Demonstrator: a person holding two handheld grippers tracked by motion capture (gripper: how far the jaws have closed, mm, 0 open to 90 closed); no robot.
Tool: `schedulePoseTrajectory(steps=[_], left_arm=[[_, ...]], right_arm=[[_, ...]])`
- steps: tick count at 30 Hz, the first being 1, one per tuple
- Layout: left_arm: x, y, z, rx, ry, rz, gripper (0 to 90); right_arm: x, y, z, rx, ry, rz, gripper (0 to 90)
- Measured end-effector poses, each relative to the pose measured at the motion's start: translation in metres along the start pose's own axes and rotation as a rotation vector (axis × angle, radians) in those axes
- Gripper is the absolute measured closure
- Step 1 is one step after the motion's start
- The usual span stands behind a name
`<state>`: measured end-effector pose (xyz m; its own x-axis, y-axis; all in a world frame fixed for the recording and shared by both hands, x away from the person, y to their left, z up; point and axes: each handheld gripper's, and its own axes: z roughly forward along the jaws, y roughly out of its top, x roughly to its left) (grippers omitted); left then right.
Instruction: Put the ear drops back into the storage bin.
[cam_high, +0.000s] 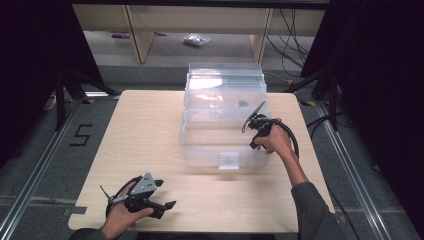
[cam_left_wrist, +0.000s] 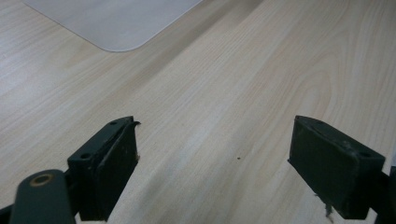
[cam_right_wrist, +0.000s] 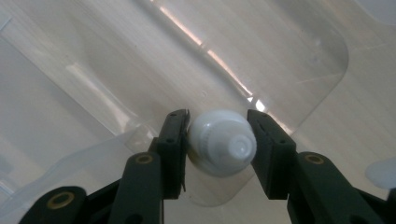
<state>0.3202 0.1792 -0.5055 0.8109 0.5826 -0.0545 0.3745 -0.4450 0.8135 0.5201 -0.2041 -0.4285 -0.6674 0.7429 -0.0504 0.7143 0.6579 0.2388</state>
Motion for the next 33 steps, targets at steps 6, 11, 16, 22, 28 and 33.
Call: schedulePoseTrajectory(steps=[6, 11, 16, 22, 28, 33], left_arm=[[0.0, 0.0, 0.0, 0.0, 0.0, 0.001, 14.8], [0.0, 0.0, 0.0, 0.001, 0.001, 0.001, 14.8], [0.0, 0.0, 0.0, 0.001, 0.001, 0.0, 14.8], [0.0, 0.0, 0.0, 0.002, 0.001, 0.001, 14.8], [0.0, 0.0, 0.0, 0.002, 0.002, 0.001, 14.8], [0.0, 0.0, 0.0, 0.001, 0.002, 0.001, 14.8]], right_arm=[[-0.001, -0.002, -0.002, -0.009, -0.004, -0.006, 59.9], [0.002, -0.002, -0.005, -0.018, -0.002, -0.005, 52.2], [0.003, -0.003, -0.011, -0.045, -0.016, 0.013, 38.4], [0.005, -0.006, -0.021, -0.08, -0.017, 0.027, 34.1], [0.008, -0.01, -0.03, -0.117, -0.015, 0.018, 31.8], [0.011, -0.014, -0.039, -0.137, -0.015, 0.026, 30.7]])
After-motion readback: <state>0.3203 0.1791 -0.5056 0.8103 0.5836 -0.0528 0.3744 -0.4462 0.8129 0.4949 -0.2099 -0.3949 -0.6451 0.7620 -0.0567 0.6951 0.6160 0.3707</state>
